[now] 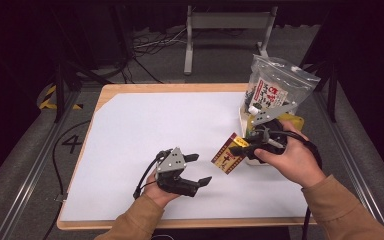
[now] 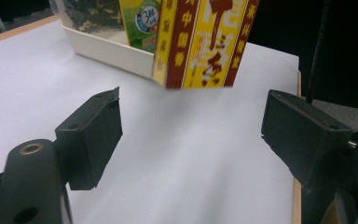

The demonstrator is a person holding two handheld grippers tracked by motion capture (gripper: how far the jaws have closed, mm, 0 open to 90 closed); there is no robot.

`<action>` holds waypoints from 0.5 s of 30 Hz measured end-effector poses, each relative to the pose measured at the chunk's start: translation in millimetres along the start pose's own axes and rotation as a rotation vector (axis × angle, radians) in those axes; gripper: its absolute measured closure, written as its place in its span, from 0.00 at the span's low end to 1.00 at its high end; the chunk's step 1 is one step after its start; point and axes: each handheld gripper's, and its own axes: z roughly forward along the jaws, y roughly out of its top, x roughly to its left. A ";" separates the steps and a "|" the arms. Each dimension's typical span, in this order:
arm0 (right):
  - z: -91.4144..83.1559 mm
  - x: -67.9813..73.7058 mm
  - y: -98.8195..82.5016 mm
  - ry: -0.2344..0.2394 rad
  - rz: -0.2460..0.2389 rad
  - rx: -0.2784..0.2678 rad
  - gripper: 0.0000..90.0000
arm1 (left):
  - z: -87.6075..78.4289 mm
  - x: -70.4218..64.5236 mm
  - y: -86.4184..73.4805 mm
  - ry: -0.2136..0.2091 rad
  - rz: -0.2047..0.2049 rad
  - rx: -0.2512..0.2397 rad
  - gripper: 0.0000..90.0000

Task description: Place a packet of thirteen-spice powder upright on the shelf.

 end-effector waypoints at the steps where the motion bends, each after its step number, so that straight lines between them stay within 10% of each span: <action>1: -2.7 -1.6 0.1 -0.006 -0.003 0.000 0.76 | -1.5 0.8 0.1 0.001 -0.004 0.005 0.23; 15: -30.5 -21.6 6.9 -0.049 -0.114 0.044 0.76 | -26.7 14.2 -6.9 0.043 -0.023 0.084 0.21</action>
